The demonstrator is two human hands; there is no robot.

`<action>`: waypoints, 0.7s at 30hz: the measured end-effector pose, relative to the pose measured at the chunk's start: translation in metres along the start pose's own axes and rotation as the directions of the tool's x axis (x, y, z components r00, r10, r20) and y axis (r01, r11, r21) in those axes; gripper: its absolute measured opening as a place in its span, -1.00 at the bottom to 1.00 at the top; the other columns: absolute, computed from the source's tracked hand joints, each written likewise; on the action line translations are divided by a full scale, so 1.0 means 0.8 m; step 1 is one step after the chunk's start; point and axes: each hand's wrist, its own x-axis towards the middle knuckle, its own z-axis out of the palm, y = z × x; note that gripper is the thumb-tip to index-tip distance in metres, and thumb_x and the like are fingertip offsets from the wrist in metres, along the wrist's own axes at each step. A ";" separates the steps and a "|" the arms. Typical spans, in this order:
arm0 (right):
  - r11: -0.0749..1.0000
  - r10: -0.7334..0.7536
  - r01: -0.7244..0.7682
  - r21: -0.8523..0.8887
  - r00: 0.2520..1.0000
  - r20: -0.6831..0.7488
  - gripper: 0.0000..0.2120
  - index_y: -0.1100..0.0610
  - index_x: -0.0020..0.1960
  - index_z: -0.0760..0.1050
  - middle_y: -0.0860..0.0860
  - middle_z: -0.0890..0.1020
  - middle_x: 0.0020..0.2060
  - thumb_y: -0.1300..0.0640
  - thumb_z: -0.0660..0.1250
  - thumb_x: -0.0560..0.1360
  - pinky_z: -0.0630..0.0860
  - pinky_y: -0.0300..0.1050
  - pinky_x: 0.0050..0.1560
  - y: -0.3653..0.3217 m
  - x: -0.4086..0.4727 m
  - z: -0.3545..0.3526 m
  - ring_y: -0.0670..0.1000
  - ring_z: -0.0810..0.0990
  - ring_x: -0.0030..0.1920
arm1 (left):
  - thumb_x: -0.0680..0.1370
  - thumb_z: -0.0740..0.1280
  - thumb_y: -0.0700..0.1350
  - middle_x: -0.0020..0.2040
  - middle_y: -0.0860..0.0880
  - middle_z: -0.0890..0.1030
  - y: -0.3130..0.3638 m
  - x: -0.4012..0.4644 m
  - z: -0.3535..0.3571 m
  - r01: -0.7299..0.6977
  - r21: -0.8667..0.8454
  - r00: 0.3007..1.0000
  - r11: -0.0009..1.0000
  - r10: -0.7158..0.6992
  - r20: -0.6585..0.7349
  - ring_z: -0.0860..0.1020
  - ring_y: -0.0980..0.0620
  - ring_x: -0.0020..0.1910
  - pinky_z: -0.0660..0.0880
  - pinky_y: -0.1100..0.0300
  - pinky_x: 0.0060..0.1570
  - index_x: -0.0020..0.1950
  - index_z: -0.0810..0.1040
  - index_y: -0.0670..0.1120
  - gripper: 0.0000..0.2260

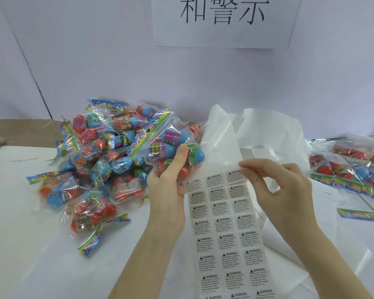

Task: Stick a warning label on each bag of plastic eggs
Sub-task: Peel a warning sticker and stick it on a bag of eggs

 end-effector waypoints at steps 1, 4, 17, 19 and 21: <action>1.000 -0.011 0.011 0.000 1.000 -0.007 -0.89 0.09 -0.13 0.66 -0.08 0.61 -0.40 0.18 0.38 0.38 0.36 -0.23 -0.18 0.000 -0.001 0.001 -0.26 0.43 -0.20 | 0.27 0.43 -0.14 0.06 -0.17 0.66 0.000 0.000 -0.001 0.007 -0.014 1.000 1.000 -0.007 -0.012 0.65 0.06 -0.20 0.60 0.19 -0.08 0.18 0.56 -0.25 -0.50; 0.997 0.016 -0.017 0.078 1.000 0.007 -0.84 -0.01 -0.10 0.63 -0.19 0.59 -0.36 0.20 0.42 0.36 0.38 -0.32 -0.15 -0.004 0.001 0.002 -0.22 0.45 -0.21 | 0.28 0.43 -0.13 -0.06 -0.11 0.69 0.000 0.003 -0.003 0.042 -0.060 0.998 0.997 -0.044 -0.041 0.65 0.09 -0.27 0.61 0.25 -0.18 0.16 0.58 -0.25 -0.53; 0.869 0.289 -0.330 0.368 0.944 0.161 -0.64 -0.20 -0.26 0.59 -0.30 0.63 -0.39 0.29 0.50 0.30 0.41 -0.44 -0.11 -0.002 0.007 -0.008 -0.25 0.53 -0.29 | 0.27 0.41 -0.15 -0.12 -0.11 0.68 0.000 -0.004 0.003 0.000 -0.021 1.000 1.000 0.000 0.024 0.65 0.06 -0.25 0.60 0.18 -0.10 0.16 0.55 -0.27 -0.53; 0.882 0.281 -0.309 0.356 0.951 0.127 -0.65 -0.20 -0.27 0.58 -0.33 0.62 -0.38 0.28 0.51 0.30 0.40 -0.46 -0.10 -0.002 0.006 -0.007 -0.26 0.55 -0.28 | 0.27 0.41 -0.15 -0.14 -0.09 0.69 -0.001 -0.003 0.001 0.003 -0.025 1.000 1.000 -0.002 0.029 0.65 0.07 -0.25 0.61 0.19 -0.11 0.14 0.56 -0.27 -0.54; 0.907 0.244 -0.256 0.335 0.967 0.079 -0.64 -0.20 -0.25 0.57 -0.31 0.62 -0.40 0.28 0.51 0.29 0.40 -0.47 -0.09 -0.004 0.005 -0.006 -0.25 0.57 -0.26 | 0.27 0.42 -0.14 -0.02 -0.13 0.68 -0.001 -0.002 0.001 0.015 -0.037 0.999 0.999 -0.014 0.030 0.65 0.07 -0.24 0.60 0.19 -0.10 0.19 0.56 -0.26 -0.50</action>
